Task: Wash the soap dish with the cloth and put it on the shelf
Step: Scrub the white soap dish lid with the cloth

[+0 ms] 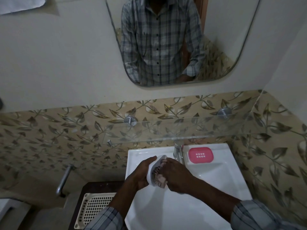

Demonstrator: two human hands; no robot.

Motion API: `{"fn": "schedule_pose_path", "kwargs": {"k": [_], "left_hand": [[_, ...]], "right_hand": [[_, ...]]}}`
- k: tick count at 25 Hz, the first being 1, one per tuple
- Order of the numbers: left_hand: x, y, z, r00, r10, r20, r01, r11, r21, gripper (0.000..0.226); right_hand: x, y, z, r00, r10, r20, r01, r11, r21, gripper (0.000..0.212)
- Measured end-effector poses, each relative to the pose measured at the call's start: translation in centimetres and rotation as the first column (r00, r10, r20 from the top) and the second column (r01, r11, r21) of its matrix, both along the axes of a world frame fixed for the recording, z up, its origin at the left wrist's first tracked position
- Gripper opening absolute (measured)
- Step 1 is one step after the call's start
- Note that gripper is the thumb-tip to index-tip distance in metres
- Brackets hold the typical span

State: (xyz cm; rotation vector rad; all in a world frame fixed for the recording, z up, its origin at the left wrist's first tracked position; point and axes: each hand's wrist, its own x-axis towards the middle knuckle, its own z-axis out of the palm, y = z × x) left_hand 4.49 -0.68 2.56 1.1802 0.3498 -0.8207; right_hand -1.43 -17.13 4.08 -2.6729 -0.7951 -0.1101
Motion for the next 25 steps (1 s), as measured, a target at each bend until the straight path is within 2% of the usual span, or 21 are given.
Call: {"fn": "schedule_pose_path", "kwargs": {"k": [1,2,3,4,5,7,8,9,10,11,12,14,15,17,18,19,22,25], "left_hand": [[-0.3,-0.2,-0.4,1.0,0.002,0.0,-0.002,1.0,0.026,0.039],[-0.4,-0.3,-0.8,1.0,0.018,-0.011,-0.017,0.999,0.035,0.044],[-0.5,-0.3,-1.0,1.0,0.016,-0.016,-0.016,1.0,0.011,0.05],[-0.5,-0.1,-1.2,1.0,-0.013,-0.006,0.013,0.999,-0.038,0.054],[-0.3,0.4,-1.1,0.998,-0.052,0.025,0.054,0.996,-0.076,0.056],[0.2,1.4,-0.8,0.979,-0.122,0.165,0.13,0.991,-0.034,0.047],[0.4,1.8,-0.6,0.958,-0.157,0.239,0.151,0.988,0.045,0.042],[0.4,2.0,-0.4,0.93,-0.2,0.307,0.15,0.973,0.178,0.041],[0.3,2.0,-0.2,0.9,-0.243,0.361,0.123,0.938,0.325,0.04],[0.1,1.7,-0.2,0.86,-0.294,0.418,0.077,0.883,0.463,0.038],[-0.1,1.0,-0.1,0.798,-0.362,0.482,0.023,0.817,0.576,0.034],[-0.9,-0.8,-0.2,0.609,-0.527,0.592,-0.128,0.672,0.73,0.026],[-1.5,-1.5,-0.2,0.551,-0.542,0.635,-0.21,0.647,0.733,0.02],[-2.2,-2.0,0.0,0.567,-0.446,0.693,-0.291,0.678,0.675,0.021],[-2.4,-1.7,0.0,0.582,-0.395,0.711,-0.317,0.696,0.645,0.024],[-2.5,-1.4,-0.1,0.577,-0.354,0.736,-0.341,0.715,0.611,0.022],[-2.7,-0.9,0.3,0.541,-0.272,0.796,-0.416,0.736,0.534,0.017],[-2.7,-1.0,0.9,0.542,-0.247,0.803,-0.383,0.779,0.497,0.023]], "right_hand": [[0.2,0.4,0.3,0.973,-0.068,-0.221,0.082,0.995,0.058,0.024],[0.6,0.3,0.5,0.9,-0.087,-0.428,0.172,0.971,0.164,0.024],[0.9,-0.3,0.7,0.796,-0.039,-0.604,0.289,0.901,0.323,0.023],[1.1,-1.1,1.0,0.704,0.04,-0.709,0.436,0.763,0.477,0.024],[1.1,-2.2,1.2,0.646,0.114,-0.755,0.578,0.574,0.581,0.025],[0.6,-4.6,1.0,0.622,0.205,-0.755,0.745,0.14,0.652,0.027],[0.3,-5.7,0.6,0.626,0.187,-0.757,0.772,-0.013,0.635,0.031],[0.1,-6.5,0.2,0.626,0.133,-0.768,0.779,-0.081,0.621,0.035],[0.1,-6.8,-0.1,0.631,0.049,-0.775,0.776,-0.078,0.626,0.037],[0.2,-6.5,-0.1,0.647,-0.063,-0.76,0.761,-0.016,0.649,0.037],[0.3,-5.8,-0.2,0.682,-0.186,-0.707,0.728,0.085,0.68,0.037],[0.4,-3.0,0.7,0.77,-0.373,-0.518,0.631,0.327,0.703,0.037],[0.3,-1.4,1.3,0.83,-0.384,-0.405,0.551,0.45,0.703,0.041],[-0.3,0.9,1.5,0.948,-0.277,-0.156,0.31,0.695,0.648,0.051],[-0.5,1.2,1.1,0.969,-0.234,-0.086,0.239,0.778,0.581,0.057],[-0.6,0.9,0.6,0.966,-0.243,-0.084,0.248,0.797,0.551,0.061],[-0.9,1.4,0.6,0.889,-0.396,-0.23,0.45,0.665,0.595,0.066],[-1.2,3.8,0.6,0.901,-0.434,-0.005,0.37,0.764,0.529,0.057]]}}
